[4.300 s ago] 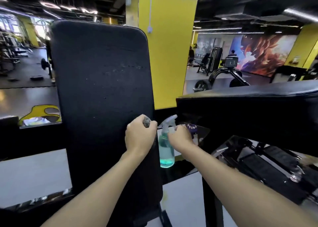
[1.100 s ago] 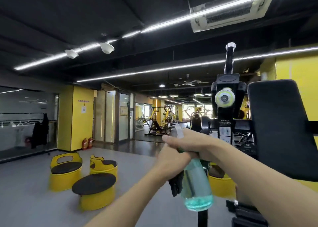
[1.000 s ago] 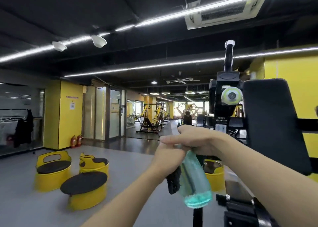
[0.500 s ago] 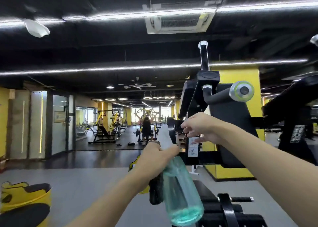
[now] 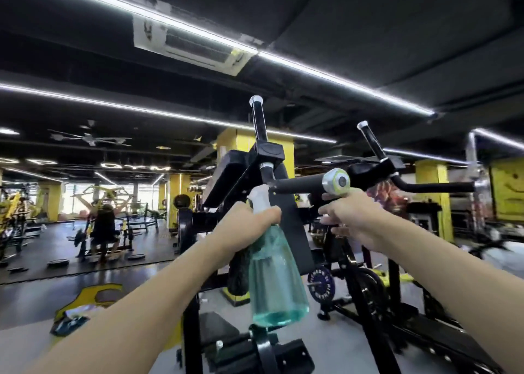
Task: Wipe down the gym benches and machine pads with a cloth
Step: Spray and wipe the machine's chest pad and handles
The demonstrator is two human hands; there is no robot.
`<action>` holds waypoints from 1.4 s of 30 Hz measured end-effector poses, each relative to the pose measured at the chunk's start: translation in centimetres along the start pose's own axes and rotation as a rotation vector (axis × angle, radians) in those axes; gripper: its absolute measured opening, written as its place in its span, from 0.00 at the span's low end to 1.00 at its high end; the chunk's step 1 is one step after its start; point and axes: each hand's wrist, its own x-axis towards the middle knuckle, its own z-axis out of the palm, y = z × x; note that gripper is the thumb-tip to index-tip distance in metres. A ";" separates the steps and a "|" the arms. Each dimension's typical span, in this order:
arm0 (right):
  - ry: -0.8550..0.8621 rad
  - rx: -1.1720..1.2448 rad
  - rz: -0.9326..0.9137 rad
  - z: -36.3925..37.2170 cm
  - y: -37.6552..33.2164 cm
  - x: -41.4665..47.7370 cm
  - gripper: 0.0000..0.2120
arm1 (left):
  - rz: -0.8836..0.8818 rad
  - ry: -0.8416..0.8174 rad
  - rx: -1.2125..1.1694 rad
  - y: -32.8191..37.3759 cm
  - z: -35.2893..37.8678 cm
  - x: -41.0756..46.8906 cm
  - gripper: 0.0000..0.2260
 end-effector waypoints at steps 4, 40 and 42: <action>0.170 -0.105 -0.012 0.3 -0.7 -3.7 0.14 | 0.063 -0.122 0.002 0.4 0.1 -1.3 0.21; -0.321 -0.802 0.564 -1.3 57.0 -12.9 0.04 | -0.499 -0.539 0.343 -37.2 33.8 -16.4 0.14; -0.347 -0.826 0.644 -1.7 64.2 -14.1 0.05 | -0.567 -0.532 0.311 -41.0 36.0 -17.9 0.10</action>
